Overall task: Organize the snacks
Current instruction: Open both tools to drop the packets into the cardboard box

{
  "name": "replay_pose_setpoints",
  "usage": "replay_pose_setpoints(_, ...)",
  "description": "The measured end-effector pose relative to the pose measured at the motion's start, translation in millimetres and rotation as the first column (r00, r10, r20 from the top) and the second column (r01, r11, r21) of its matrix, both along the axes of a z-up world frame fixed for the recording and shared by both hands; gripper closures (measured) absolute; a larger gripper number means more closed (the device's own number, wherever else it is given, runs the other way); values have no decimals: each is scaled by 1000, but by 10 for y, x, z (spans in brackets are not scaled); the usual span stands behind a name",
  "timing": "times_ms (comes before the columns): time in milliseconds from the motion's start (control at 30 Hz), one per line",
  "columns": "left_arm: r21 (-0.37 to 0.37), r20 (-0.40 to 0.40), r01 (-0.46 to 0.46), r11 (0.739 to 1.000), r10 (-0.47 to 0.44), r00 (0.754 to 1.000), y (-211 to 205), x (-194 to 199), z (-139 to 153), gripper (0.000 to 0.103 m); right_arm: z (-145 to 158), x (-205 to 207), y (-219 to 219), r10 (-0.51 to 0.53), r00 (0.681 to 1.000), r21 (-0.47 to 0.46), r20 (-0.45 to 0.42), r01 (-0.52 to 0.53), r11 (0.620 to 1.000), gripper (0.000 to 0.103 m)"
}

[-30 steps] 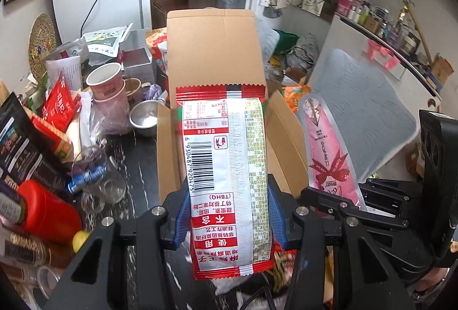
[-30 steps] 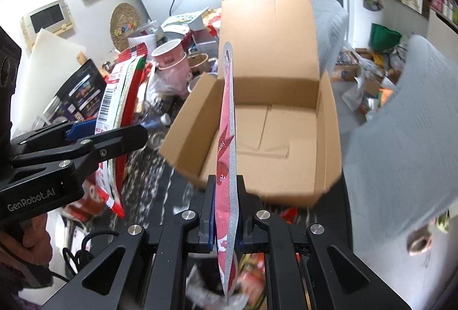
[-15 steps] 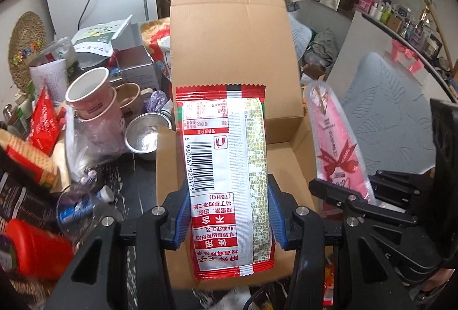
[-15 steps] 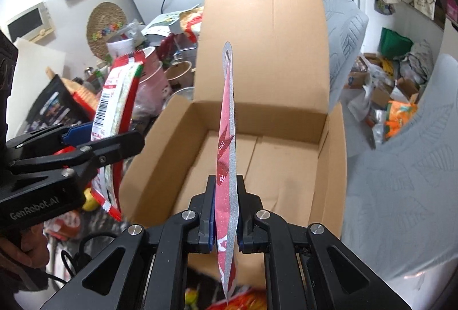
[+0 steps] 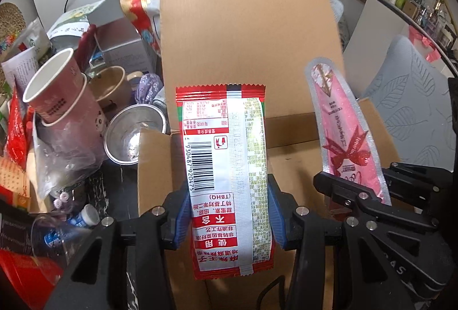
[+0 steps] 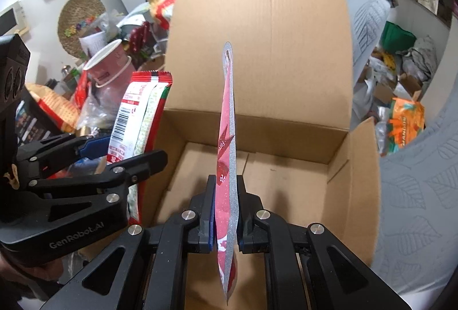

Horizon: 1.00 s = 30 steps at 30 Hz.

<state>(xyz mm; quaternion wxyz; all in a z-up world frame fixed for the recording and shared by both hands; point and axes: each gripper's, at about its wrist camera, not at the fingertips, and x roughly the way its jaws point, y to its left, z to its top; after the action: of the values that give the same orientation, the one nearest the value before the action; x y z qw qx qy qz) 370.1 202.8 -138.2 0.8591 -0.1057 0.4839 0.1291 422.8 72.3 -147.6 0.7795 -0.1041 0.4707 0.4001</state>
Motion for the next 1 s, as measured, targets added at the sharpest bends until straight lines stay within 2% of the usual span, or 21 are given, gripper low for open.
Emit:
replay_pose_setpoints(167, -45, -21, 0, 999, -1, 1000, 88, 98, -138, 57, -78, 61, 51, -4, 1000, 0, -22, 4, 1000, 92)
replay_pose_setpoints(433, -50, -59, 28, 998, -31, 998, 88, 212, -237, 56, -129, 134, 82, -26, 999, -42, -25, 25, 999, 91)
replay_pose_setpoints(533, -37, -79, 10, 999, -13, 997, 89, 215, -254, 54, -146, 142, 73, -45, 999, -64, -31, 43, 997, 82)
replay_pose_setpoints(633, -26, -85, -9, 1000, 6, 996, 88, 187, -224, 53, -140, 120, 34, -60, 998, -85, -28, 58, 995, 74)
replay_pose_setpoints(767, -13, -76, -11, 1000, 10, 997, 47, 111, -125, 44, -77, 61, -22, -71, 997, -97, -11, 70, 993, 73)
replay_pose_setpoints(1000, -2, -31, 9, 1000, -9, 999, -74, -102, 157, 44, 186, -133, -114, -84, 996, -77, 23, 86, 993, 73)
